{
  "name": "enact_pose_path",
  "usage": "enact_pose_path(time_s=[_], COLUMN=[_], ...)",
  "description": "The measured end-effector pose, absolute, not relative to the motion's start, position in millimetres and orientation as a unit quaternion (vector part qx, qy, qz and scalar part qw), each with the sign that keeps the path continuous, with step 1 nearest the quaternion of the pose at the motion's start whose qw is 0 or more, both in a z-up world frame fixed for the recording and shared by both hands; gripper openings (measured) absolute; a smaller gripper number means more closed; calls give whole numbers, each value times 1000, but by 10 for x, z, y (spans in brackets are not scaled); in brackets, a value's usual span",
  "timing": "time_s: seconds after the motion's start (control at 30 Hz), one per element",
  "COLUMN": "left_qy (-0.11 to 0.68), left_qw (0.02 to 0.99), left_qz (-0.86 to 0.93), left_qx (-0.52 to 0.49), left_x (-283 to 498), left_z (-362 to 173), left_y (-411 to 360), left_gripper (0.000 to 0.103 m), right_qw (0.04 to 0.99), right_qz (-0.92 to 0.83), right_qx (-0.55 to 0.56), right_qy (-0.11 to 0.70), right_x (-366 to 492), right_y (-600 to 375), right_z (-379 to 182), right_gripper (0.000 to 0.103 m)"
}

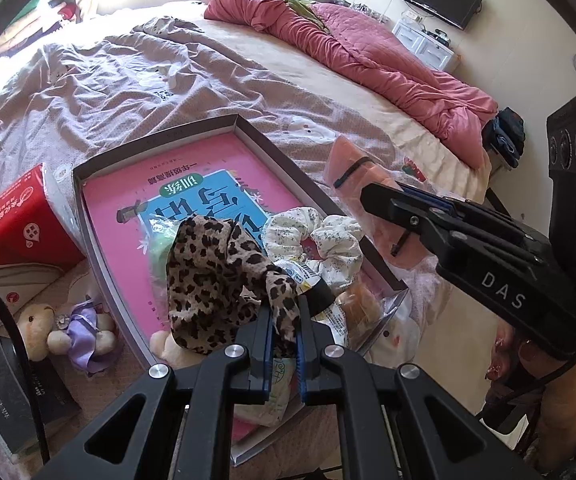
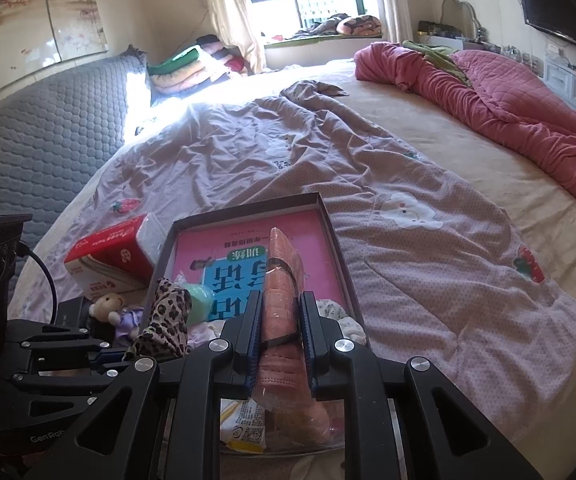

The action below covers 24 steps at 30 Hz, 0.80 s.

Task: Organize soft objects
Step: 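Lower the leopard scrunchie into the tray with the left tool while the right releases the pink item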

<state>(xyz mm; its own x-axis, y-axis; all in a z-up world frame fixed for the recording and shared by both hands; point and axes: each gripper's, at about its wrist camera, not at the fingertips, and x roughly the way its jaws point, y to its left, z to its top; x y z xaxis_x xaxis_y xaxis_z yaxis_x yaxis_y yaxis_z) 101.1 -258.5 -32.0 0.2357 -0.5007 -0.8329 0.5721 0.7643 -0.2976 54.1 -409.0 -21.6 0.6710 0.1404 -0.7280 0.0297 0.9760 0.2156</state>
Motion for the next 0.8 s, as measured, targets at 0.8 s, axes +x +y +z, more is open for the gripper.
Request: enact_pose_path(time_s=[0.8], left_qy=[526], left_qw=[777], left_qz=[-344], left_qx=[15], left_x=[1103], left_z=[-431], left_y=[-2509], left_gripper=[9], right_qw=[876], right_qz=[42], right_qx=[99], right_qy=[470], right_x=[853], right_y=[-3899], right_z=[-794], right_gripper=[21])
